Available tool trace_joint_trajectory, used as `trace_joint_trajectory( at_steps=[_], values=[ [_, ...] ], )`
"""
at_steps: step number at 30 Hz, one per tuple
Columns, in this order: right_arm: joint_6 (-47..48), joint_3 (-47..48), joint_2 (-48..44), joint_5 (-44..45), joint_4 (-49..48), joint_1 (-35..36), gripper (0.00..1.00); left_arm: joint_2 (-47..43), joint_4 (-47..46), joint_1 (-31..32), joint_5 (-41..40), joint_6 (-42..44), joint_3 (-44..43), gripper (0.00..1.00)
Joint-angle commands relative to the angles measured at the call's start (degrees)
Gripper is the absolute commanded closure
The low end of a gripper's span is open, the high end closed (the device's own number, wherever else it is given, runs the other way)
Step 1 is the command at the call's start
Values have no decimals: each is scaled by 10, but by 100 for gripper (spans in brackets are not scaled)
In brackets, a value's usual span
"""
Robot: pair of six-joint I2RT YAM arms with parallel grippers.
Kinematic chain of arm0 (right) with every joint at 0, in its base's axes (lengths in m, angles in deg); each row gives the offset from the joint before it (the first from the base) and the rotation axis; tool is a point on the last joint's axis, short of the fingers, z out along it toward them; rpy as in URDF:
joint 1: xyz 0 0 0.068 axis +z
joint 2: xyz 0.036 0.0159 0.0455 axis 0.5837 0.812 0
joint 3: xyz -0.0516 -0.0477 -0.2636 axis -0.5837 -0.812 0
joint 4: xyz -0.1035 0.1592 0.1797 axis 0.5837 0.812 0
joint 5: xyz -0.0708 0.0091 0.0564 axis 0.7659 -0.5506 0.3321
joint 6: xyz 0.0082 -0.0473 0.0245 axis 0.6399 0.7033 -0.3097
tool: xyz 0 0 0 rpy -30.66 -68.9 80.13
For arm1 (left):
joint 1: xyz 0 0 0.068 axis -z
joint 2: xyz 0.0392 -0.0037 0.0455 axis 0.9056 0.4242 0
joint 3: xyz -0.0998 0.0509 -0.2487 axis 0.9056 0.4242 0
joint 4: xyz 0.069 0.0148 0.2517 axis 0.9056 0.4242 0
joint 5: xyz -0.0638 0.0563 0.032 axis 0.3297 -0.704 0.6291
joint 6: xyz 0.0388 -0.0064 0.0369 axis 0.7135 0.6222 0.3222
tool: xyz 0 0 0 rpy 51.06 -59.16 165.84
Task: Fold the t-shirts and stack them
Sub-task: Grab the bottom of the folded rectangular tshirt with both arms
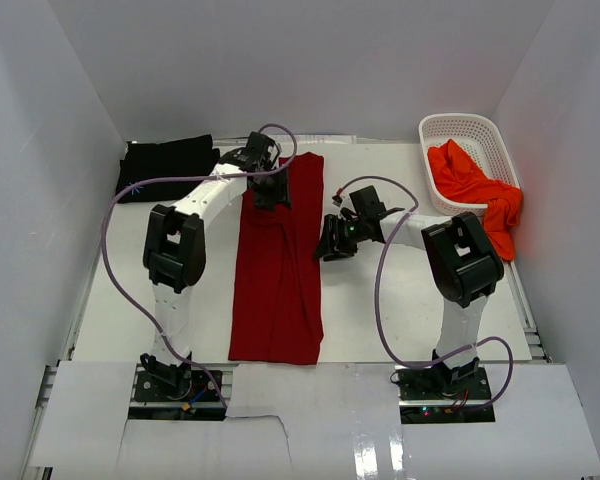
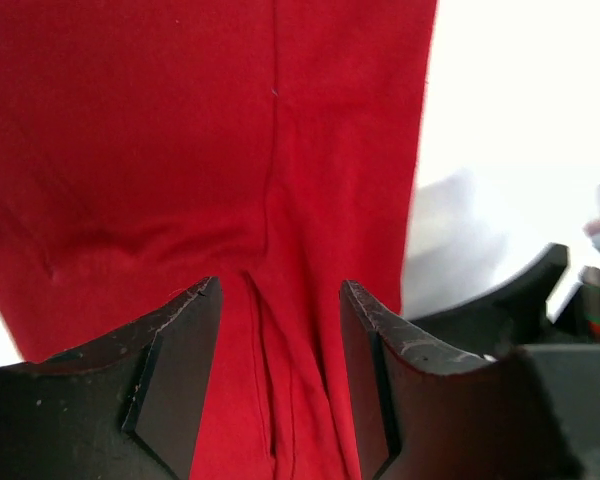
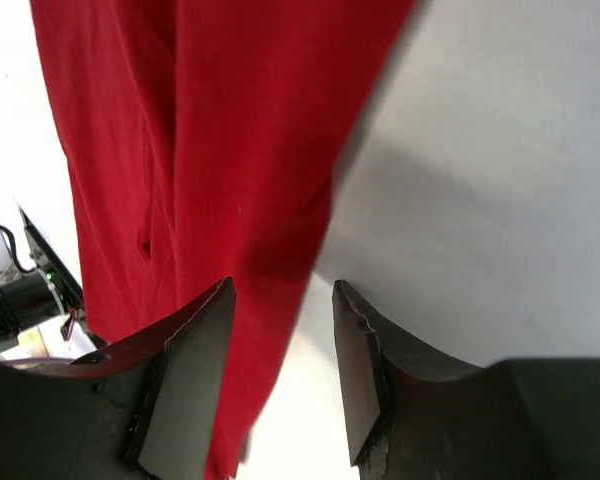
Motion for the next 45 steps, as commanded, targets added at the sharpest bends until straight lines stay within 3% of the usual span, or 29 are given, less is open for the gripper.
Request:
trace_joint_trajectory(
  at_steps=[1,6,9,10,15,19,38,41,43,45],
  values=[
    [-5,14,23,32,-44,4,49,33,-22,0,-13,0,-7,39],
    [-13,17,36,39,-61,5,51,74,-24,1,-8,-1,-40,39],
    [-14,20,43,40,-83,6,57,90,-24,1,-9,-1,-42,38],
    [-14,21,45,39,-83,6,62,94,-25,0,-10,-1,-39,39],
    [-18,14,53,32,-101,7,69,93,-32,0,-21,1,-17,39],
    [-21,14,61,33,-109,7,92,90,-34,0,-25,4,-13,39],
    [26,22,16,204,73,-5,92,89,-28,-5,-41,25,-16,39],
    [28,30,21,194,89,-5,77,93,-28,-5,-40,25,-21,39],
    [29,33,22,184,98,-4,59,95,-27,-4,-39,25,-23,39],
    [28,21,8,159,96,-4,55,95,-27,-5,-37,24,-25,39]
  ],
)
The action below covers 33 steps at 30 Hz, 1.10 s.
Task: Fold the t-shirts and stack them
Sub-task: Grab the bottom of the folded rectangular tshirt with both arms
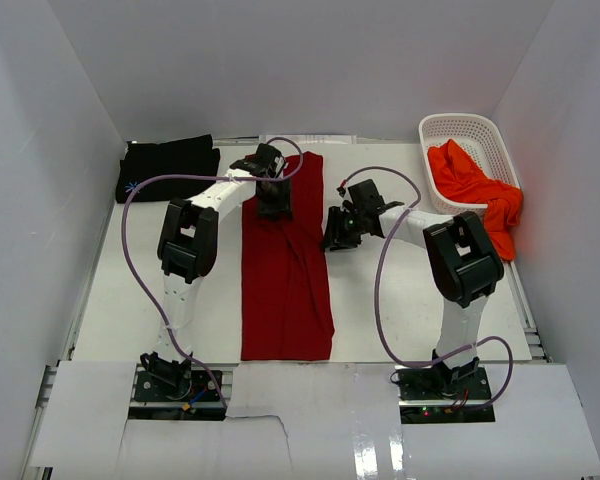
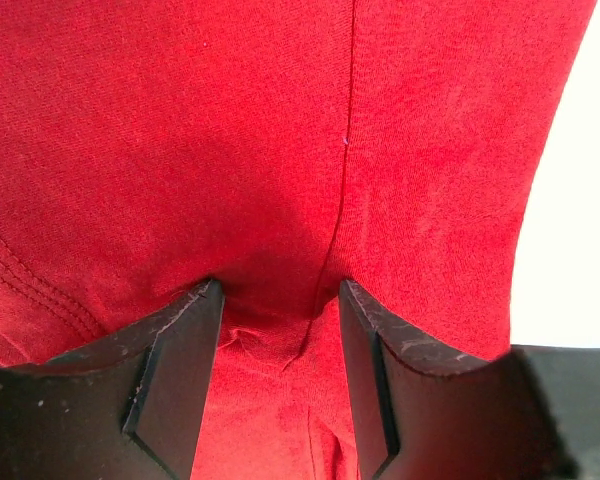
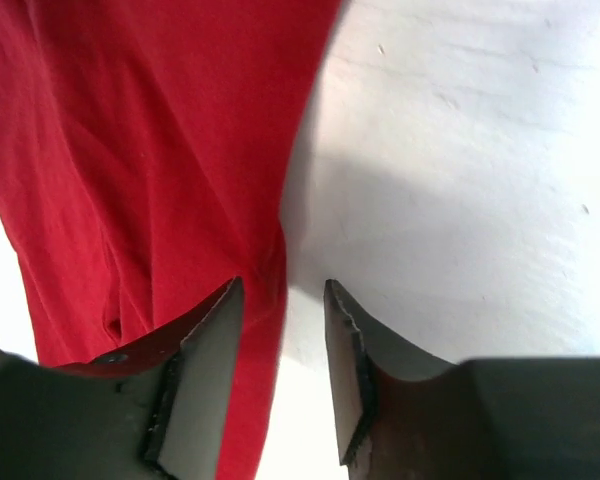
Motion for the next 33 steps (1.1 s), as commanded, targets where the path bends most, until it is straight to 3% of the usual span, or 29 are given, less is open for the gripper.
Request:
trace_joint_trajectory(
  at_steps=[1,9,13,19,33],
  values=[
    [23,-27,-18,29,73,-4,54,-5,1,-4,-16,10,-5,39],
    [22,-142,-146,2,85,6,54,-6,8,-4,-8,5,-24,39],
    [-6,-244,-244,13,69,37,56,-10,14,-4,-1,-3,-41,38],
    [-41,-323,-323,7,44,75,56,4,30,-4,2,-3,-75,38],
    [-91,-347,-313,-21,-10,139,56,25,35,-4,0,-2,-82,38]
  ],
)
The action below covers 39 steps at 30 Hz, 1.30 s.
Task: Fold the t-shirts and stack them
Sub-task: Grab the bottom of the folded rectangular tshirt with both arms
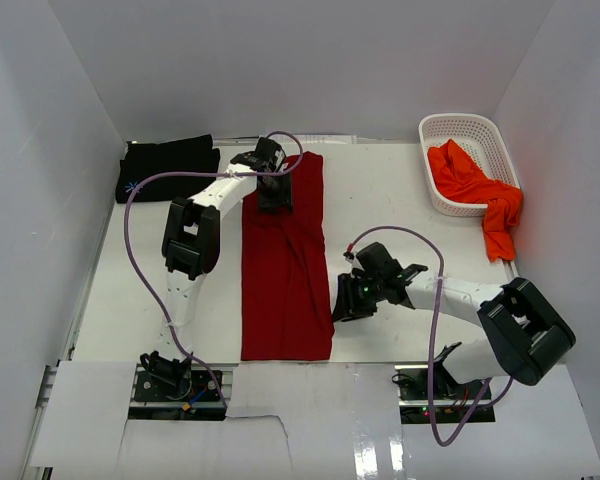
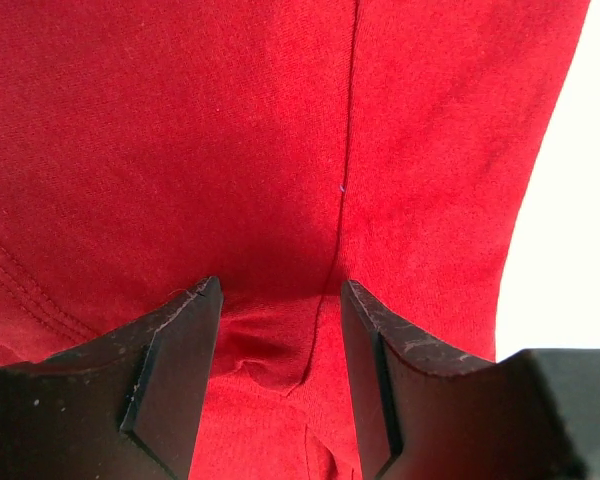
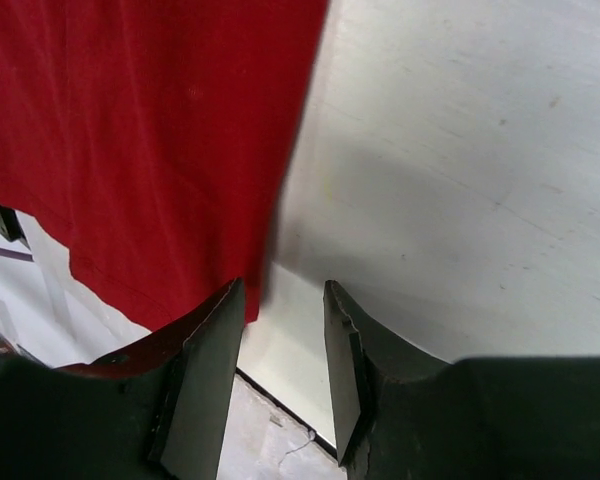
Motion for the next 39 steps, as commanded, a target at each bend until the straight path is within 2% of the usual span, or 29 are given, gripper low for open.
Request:
trace_joint_trajectory(
  at_steps=[1,9,10,11,13,22,24,25,28,29,30,33,39],
  values=[
    [-15,0,13,-10,-27,11,57,-6,4,-4,0,2,-13,38],
    [-31,-15,42,-39,-69,31,61,7,4,-4,-1,3,-18,38],
    [-37,-23,43,-47,-74,32,65,9,4,-4,-1,2,-19,38],
    [-39,-27,44,-49,-82,36,79,10,4,-3,0,3,-19,38],
    [-46,-35,44,-52,-82,39,92,12,4,-4,0,3,-20,38],
    [-78,-71,-28,-40,-3,68,92,21,6,-4,-1,7,-29,38],
    [-76,-77,-39,-32,13,68,89,25,8,-4,1,7,-35,37],
    [-73,-76,-42,-25,33,68,81,27,8,-4,2,5,-37,38],
    [-61,-62,-53,10,64,68,64,28,9,-4,4,5,-41,38],
    [-60,-57,-57,17,82,68,53,28,10,-4,5,5,-41,38],
    [-55,-42,-59,23,92,68,49,28,10,-4,5,5,-41,38],
    [-46,-8,-63,45,128,68,47,28,12,-4,3,7,-44,38],
    [-51,25,-89,26,151,86,47,56,25,-8,0,10,-82,37]
  ],
)
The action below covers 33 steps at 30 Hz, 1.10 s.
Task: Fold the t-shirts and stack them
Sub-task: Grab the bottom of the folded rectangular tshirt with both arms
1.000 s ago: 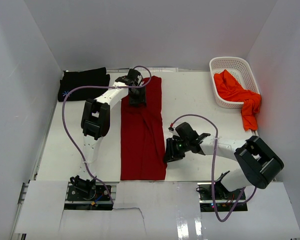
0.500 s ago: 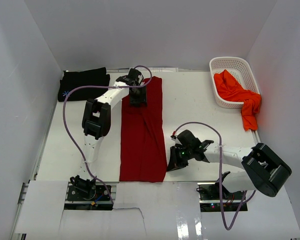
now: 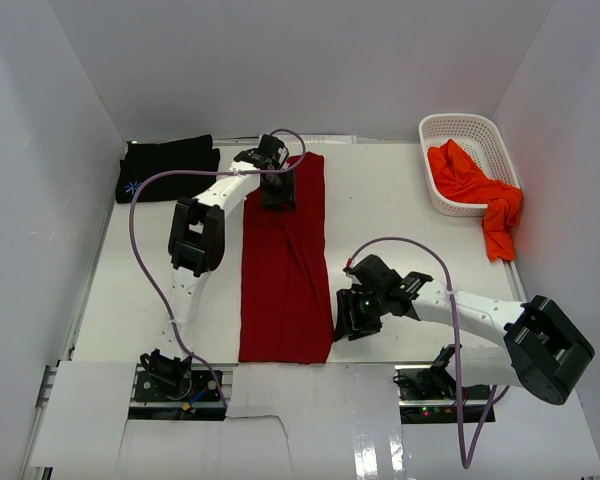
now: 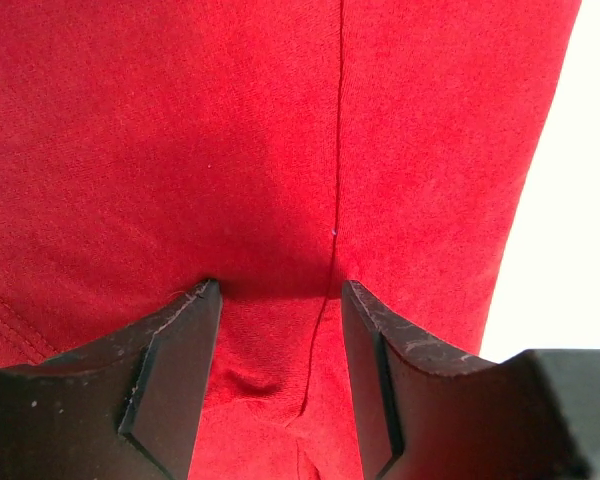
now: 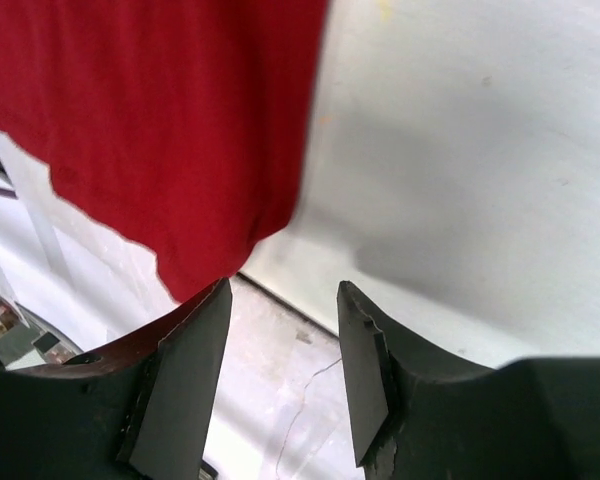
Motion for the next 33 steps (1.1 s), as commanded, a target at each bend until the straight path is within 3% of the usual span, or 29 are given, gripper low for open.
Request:
trace_joint_trajectory(
  at_steps=[1,9,20,23,29,30,33],
  values=[
    [0,31,-22,11,40,20,47,19,12,-7,-4,8,-25,37],
    [-35,8,-33,-3,-3,36,49,39,12,-21,6,3,-41,37],
    [-66,-8,56,-19,-136,54,51,47,13,-38,12,2,-51,37],
    [-66,-1,78,-11,-139,58,67,45,15,-39,10,3,-49,37],
    [-72,-15,79,-13,-153,59,76,42,16,-44,11,4,-48,36],
    [-73,-18,78,-13,-152,59,92,42,15,-44,11,4,-48,36],
    [-65,-14,73,-11,-131,60,92,42,15,-44,12,6,-48,37]
  ],
)
